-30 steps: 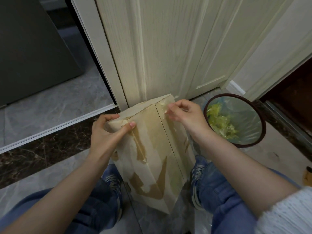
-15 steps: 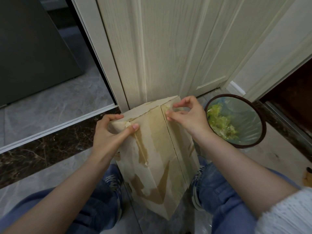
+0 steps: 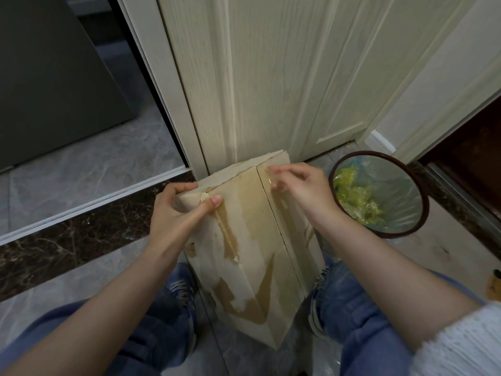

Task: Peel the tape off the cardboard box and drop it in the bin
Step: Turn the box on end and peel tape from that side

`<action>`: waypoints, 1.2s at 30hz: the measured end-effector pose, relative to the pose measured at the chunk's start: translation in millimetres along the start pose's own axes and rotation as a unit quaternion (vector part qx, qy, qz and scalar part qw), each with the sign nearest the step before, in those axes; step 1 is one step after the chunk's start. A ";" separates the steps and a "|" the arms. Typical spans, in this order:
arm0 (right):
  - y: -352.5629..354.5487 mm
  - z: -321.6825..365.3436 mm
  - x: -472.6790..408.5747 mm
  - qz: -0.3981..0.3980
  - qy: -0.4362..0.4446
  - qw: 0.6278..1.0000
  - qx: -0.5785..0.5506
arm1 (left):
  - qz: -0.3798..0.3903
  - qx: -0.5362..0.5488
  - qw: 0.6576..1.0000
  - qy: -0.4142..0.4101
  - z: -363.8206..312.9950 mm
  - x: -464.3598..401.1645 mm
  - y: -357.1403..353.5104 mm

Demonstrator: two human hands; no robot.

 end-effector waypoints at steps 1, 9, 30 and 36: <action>1.0 0.9 -1.7 -0.006 0.013 1.000 0.010 | 0.001 0.000 1.000 -0.001 0.1 -0.1 0.5; 7.2 3.3 -2.3 -0.033 0.068 0.995 0.068 | 0.008 -0.006 1.000 -0.008 -1.5 -0.1 -0.8; -0.5 -1.0 4.5 0.024 0.016 1.000 0.001 | -0.009 -0.048 0.999 -0.013 1.8 -4.8 2.5; -9.3 -2.5 7.4 0.084 -0.047 0.994 -0.060 | -0.002 -0.050 0.999 -0.012 2.4 -4.4 1.3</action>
Point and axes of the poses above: each hand's wrist, its own x-axis away from the middle knuckle, its own y-axis out of the back of the hand, z = x × y, the point moved 7 cm from there along -x, towards the middle knuckle, and after that the axes turned 14 degrees about -y, right-handed, at the moved point
